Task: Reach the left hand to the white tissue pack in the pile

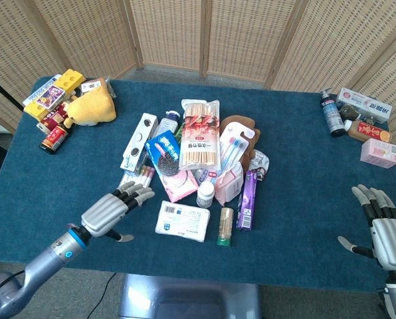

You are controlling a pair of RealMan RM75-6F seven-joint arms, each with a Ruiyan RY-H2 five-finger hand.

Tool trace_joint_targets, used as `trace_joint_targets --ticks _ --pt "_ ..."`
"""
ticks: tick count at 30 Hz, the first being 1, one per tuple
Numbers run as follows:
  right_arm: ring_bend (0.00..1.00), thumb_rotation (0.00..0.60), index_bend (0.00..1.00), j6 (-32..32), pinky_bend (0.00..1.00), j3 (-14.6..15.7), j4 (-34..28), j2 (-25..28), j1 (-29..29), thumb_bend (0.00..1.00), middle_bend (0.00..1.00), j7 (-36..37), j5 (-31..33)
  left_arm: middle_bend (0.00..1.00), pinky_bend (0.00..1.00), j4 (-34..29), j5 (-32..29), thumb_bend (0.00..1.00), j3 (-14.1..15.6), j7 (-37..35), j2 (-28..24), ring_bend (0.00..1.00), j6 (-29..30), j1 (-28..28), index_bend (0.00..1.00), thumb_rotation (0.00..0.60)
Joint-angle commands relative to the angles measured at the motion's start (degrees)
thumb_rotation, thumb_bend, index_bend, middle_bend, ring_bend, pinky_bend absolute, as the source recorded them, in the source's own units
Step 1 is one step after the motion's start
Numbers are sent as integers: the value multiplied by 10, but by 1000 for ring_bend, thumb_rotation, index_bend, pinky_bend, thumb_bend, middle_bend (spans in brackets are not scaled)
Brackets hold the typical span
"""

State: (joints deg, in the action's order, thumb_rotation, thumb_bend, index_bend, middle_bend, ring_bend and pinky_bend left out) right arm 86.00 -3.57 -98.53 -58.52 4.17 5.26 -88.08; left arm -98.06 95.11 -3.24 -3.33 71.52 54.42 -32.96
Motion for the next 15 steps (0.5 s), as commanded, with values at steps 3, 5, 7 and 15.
trace_joint_targets --ticks 3,5,7,15 --pt "0 600 0 1 0 -1 -1 3 -1 0 0 8 0 0 0 -33 -78 0 -20 117 56 0 -67 -46 0 600" --pt "0 600 0 1 0 -1 -1 5 -1 0 0 13 1 0 0 -37 -101 0 -23 146 68 0 -76 -54 0 600" --pt "0 600 0 1 0 -2 -1 7 -1 0 0 19 3 0 0 -36 -120 0 -25 174 81 0 -78 -59 0 600" --pt "0 600 0 4 0 -3 -3 14 -2 0 0 34 0 0 0 -27 -174 0 -26 246 128 0 -77 -79 0 600"
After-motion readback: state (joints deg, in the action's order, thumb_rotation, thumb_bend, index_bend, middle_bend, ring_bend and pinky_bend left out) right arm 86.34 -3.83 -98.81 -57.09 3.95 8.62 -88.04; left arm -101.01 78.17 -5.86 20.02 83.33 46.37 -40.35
